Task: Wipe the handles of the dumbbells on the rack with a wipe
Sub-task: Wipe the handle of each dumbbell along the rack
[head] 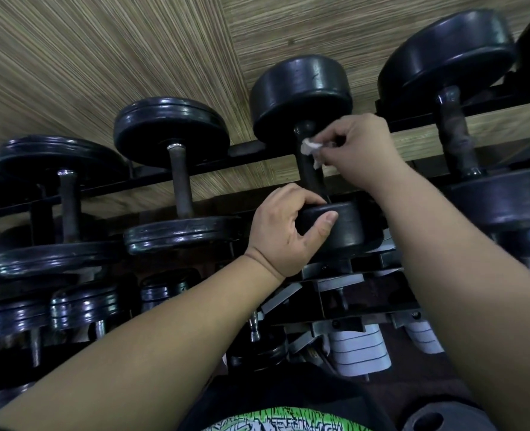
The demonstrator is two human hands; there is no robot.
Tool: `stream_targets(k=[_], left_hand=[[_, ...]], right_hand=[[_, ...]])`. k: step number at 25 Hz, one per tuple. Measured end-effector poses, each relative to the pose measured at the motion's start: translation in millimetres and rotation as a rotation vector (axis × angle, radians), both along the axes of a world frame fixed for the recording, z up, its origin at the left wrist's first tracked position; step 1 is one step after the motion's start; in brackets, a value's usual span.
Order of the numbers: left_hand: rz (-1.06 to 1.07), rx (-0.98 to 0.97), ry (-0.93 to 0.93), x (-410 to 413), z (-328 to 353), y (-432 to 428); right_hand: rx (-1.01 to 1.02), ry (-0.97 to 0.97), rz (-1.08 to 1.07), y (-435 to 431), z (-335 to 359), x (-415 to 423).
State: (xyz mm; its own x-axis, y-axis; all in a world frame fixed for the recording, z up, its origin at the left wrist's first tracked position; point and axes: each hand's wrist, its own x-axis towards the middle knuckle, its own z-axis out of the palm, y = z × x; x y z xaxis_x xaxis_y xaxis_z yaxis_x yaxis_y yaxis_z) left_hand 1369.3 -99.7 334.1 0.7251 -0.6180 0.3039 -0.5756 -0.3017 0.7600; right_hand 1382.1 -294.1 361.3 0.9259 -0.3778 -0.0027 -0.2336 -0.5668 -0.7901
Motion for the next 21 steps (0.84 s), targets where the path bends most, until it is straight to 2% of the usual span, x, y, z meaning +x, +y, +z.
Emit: stream_targets(k=[3, 5, 10, 13, 18, 20, 21], left_hand=[[0.006, 0.003, 0.003, 0.1, -0.4, -0.5], [0.017, 0.004, -0.001, -0.1, -1.7, 0.4], [0.029, 0.020, -0.006, -2.0, 2.1, -0.6], [0.045, 0.046, 0.005, -2.5, 4.6, -0.4], [0.085, 0.058, 0.066, -8.4, 6.2, -0.4], [0.105, 0.057, 0.118, -13.0, 8.8, -0.6], [0.112, 0.061, 0.142, -16.5, 10.9, 0.2]], right_hand=[[-0.075, 0.209, 0.186, -4.6, 11.3, -27.5], [-0.096, 0.230, 0.224, -1.4, 14.6, -32.7], [-0.088, 0.032, -0.029, 12.7, 20.1, 11.9], [-0.119, 0.009, -0.111, 22.8, 16.4, 19.1], [-0.220, 0.278, 0.116, 27.3, 36.0, -14.5], [-0.158, 0.358, 0.135, 26.2, 43.9, -25.6], [-0.076, 0.336, 0.074, 27.3, 47.0, -30.6]])
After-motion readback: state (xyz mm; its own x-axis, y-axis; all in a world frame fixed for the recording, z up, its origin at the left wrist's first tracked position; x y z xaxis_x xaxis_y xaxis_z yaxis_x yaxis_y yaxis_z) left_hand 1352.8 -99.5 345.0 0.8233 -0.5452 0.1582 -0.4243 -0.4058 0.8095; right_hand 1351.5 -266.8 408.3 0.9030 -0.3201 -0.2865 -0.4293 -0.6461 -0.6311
